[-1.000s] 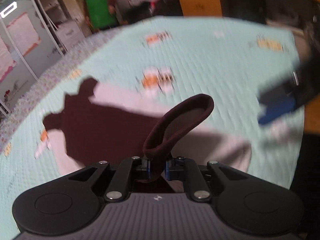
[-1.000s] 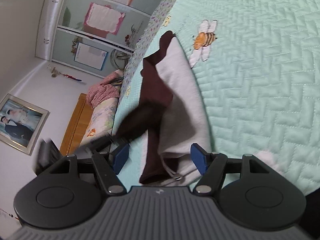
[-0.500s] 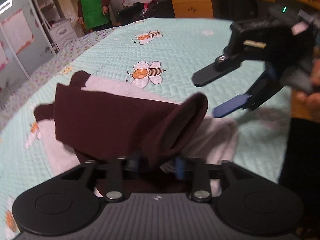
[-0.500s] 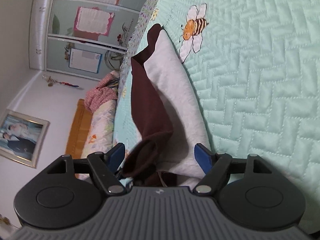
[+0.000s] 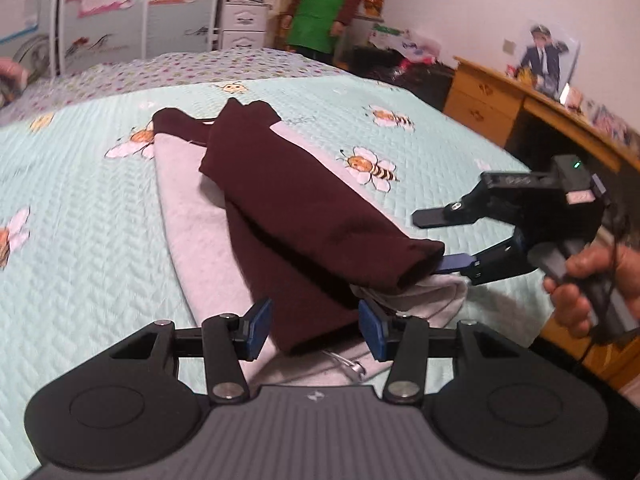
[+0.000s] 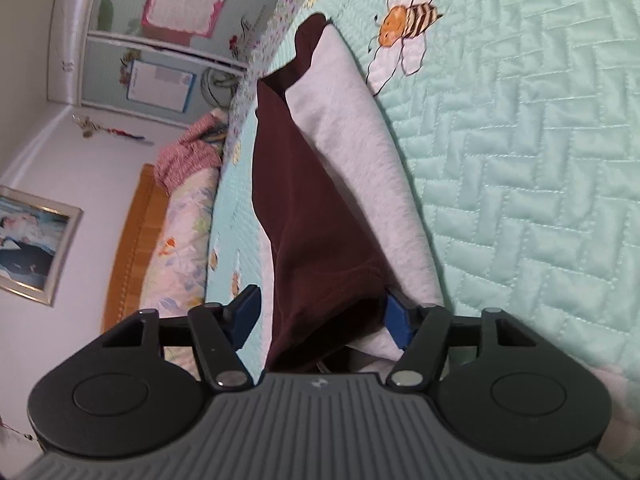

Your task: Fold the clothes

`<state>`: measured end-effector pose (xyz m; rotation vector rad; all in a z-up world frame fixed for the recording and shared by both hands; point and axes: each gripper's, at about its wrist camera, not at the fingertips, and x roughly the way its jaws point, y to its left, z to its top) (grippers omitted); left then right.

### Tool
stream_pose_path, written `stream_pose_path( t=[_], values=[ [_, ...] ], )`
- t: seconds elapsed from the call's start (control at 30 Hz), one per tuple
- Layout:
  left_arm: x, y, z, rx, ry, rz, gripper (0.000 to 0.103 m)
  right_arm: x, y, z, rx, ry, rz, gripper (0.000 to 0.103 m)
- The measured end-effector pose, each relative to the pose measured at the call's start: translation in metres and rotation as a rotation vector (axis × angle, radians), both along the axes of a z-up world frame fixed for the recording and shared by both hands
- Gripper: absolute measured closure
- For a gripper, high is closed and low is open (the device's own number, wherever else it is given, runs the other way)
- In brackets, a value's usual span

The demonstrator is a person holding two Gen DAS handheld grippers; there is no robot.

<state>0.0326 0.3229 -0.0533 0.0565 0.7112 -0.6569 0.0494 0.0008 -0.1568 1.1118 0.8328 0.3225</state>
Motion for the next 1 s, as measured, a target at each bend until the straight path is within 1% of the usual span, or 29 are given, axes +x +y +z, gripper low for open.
stream_pose_path(
  t=[0.03,0.07,0.1,0.13,0.23,0.27,0.4,0.43,0.6,0.7,0.8,0.87,0.9,0.93,0.97,1.0],
  values=[
    [-0.002,0.001,0.001,-0.017,0.008,0.008,0.053,0.001,0.002,0.000,-0.002,0.000,0.002,0.052],
    [-0.003,0.002,0.002,-0.034,0.015,0.016,0.053,0.003,0.004,0.000,-0.004,0.000,0.004,0.060],
    [-0.005,0.002,0.004,-0.046,0.021,0.021,0.053,0.002,0.005,0.001,-0.004,-0.010,-0.001,0.079],
    [-0.007,0.003,0.006,-0.058,0.023,0.026,0.053,0.000,0.005,0.002,0.001,-0.030,-0.010,0.090],
    [-0.010,0.005,0.010,-0.106,0.027,0.049,0.053,-0.011,0.006,0.005,0.010,-0.087,-0.042,0.091],
    [-0.009,0.005,0.011,-0.123,0.031,0.057,0.052,-0.014,0.008,0.004,-0.016,-0.088,-0.040,0.091],
    [0.004,0.003,0.012,-0.161,0.054,0.093,0.052,-0.015,0.016,-0.019,-0.112,-0.014,-0.007,0.094],
    [0.009,0.001,0.012,-0.165,0.059,0.103,0.052,-0.015,0.018,-0.021,-0.125,-0.013,-0.004,0.095],
    [0.046,-0.020,0.014,-0.209,0.077,0.131,0.051,-0.014,0.021,-0.018,-0.184,-0.042,0.031,0.095],
    [0.074,-0.040,0.014,-0.224,0.052,0.139,0.050,-0.012,0.016,-0.008,-0.168,-0.062,0.028,0.095],
    [0.106,-0.063,0.003,-0.238,0.047,0.146,0.049,-0.010,0.010,0.002,-0.147,-0.083,0.022,0.094],
    [0.126,-0.073,-0.013,-0.216,0.077,0.143,0.048,-0.008,0.006,0.009,-0.133,-0.096,0.018,0.089],
    [0.134,-0.074,-0.021,-0.208,0.115,0.166,0.048,-0.007,0.004,0.012,-0.126,-0.103,0.016,0.084],
    [0.142,-0.074,-0.030,-0.204,0.153,0.188,0.048,-0.006,0.002,0.016,-0.119,-0.110,0.014,0.083],
    [0.145,-0.069,-0.040,-0.231,0.196,0.196,0.049,-0.005,0.000,0.019,-0.112,-0.117,0.012,0.083],
    [0.145,-0.066,-0.046,-0.241,0.211,0.203,0.049,-0.004,-0.002,0.023,-0.105,-0.124,0.010,0.083]
  ],
)
